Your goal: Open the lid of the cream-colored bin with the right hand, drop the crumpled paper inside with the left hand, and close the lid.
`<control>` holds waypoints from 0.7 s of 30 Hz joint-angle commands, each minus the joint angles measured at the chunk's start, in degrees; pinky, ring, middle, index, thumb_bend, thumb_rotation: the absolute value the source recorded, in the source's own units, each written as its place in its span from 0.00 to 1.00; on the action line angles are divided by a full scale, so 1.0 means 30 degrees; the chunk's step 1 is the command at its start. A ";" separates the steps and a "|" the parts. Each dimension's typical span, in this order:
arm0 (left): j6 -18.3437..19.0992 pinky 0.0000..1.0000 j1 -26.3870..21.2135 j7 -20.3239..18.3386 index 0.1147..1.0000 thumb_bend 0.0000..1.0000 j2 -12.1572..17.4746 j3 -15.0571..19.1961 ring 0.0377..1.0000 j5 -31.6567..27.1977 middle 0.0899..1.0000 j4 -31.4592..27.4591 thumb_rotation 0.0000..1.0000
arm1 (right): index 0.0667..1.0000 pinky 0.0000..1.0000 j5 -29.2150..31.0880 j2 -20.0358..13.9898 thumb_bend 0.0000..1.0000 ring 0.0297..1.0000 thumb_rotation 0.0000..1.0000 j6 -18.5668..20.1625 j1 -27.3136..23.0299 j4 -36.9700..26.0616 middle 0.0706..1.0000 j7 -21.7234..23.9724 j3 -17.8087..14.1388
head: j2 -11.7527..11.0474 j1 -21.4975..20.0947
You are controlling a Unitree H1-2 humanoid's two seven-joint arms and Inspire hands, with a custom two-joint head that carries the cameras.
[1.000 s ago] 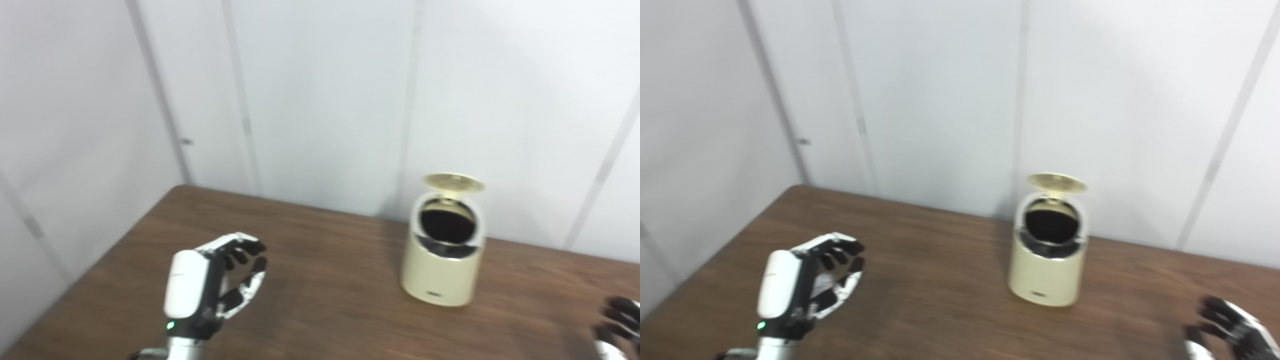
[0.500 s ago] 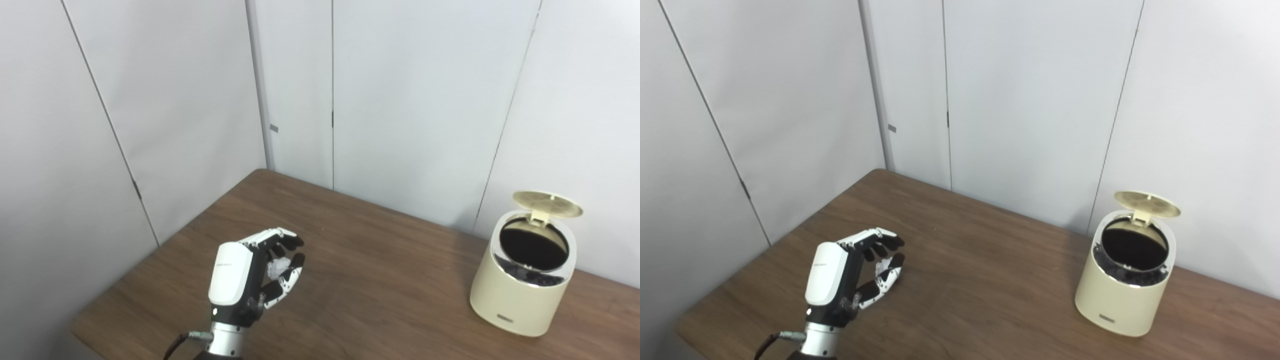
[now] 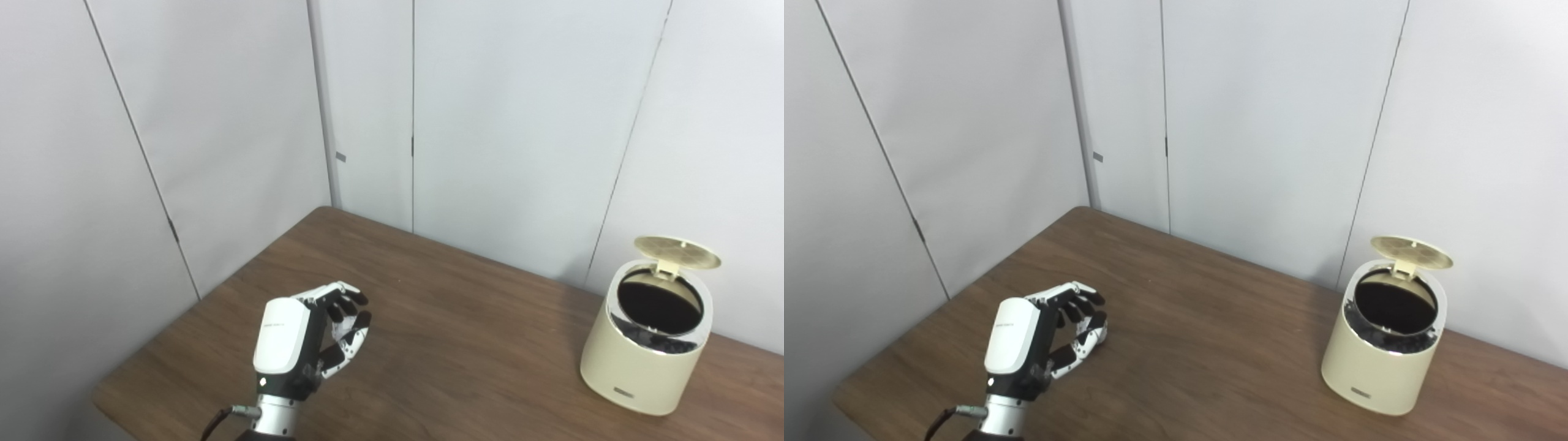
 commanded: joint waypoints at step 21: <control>0.3524 0.54 -0.0231 -0.2441 0.74 1.00 0.1558 -0.0588 0.66 0.2017 0.73 -0.0382 0.53 | 0.58 0.51 -0.0303 -0.0879 0.45 0.61 0.58 -0.0702 0.1065 0.1652 0.62 0.0324 -0.0347 | -0.0200 -0.0157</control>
